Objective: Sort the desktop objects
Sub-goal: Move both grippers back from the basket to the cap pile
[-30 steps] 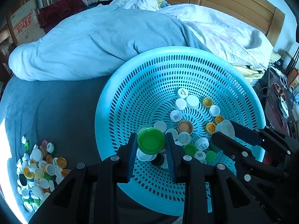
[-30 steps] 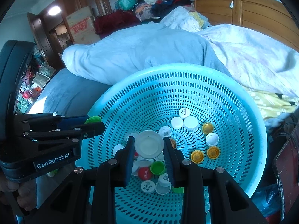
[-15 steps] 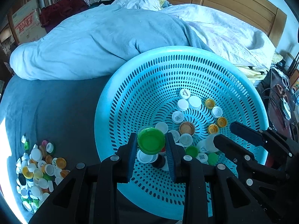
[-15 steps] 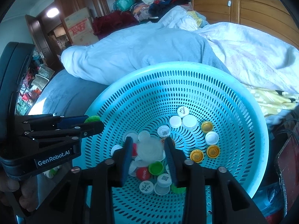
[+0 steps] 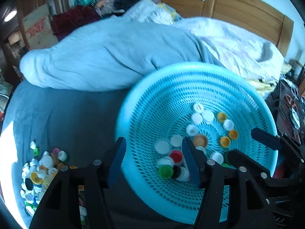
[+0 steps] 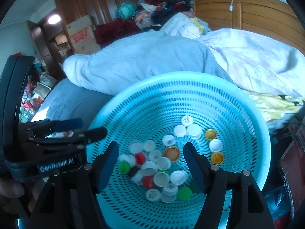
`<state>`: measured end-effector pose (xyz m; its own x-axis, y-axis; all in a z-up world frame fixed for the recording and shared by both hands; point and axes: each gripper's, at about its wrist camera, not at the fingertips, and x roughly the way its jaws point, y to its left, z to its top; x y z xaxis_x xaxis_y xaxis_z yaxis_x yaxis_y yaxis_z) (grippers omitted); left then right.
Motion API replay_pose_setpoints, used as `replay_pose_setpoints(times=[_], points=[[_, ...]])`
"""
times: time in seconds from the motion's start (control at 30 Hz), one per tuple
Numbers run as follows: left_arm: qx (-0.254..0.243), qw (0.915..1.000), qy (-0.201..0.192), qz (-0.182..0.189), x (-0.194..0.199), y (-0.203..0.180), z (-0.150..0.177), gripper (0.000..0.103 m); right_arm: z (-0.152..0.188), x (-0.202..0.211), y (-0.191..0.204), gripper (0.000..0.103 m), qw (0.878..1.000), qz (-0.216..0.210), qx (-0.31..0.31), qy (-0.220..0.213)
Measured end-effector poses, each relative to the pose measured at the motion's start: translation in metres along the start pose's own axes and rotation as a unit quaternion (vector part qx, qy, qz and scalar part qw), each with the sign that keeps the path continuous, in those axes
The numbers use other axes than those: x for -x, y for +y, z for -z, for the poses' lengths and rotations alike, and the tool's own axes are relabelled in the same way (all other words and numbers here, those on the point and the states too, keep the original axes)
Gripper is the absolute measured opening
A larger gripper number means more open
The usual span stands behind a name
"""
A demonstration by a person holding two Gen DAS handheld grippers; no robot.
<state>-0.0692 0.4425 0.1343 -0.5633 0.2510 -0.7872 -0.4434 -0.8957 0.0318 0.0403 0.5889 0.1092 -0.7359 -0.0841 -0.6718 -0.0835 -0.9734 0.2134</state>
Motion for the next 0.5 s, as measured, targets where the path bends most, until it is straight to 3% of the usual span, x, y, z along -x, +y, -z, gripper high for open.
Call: replay_pose_setpoints(times=[0.1,0.17,0.33,0.5], points=[[0.01,0.9974,-0.051,-0.049,0.017,0.037,0.012,0.055,0.001,0.006,0.018,0.077,1.0,-0.009,0.024,-0.009],[0.027,0.9936,-0.061,-0.091,0.018,0.074,0.024,0.055,0.003,0.008,0.029,0.078,0.999,-0.012,0.041,-0.012],[0.099,0.9854,0.001,-0.139,-0.013,0.185,0.073,0.055,0.005,0.007,0.052,0.078,0.998,-0.024,0.063,-0.011],[0.155,0.9769,0.051,-0.138,-0.042,0.255,0.12,0.055,0.01,-0.001,0.071,0.078,0.996,-0.032,0.082,0.006]])
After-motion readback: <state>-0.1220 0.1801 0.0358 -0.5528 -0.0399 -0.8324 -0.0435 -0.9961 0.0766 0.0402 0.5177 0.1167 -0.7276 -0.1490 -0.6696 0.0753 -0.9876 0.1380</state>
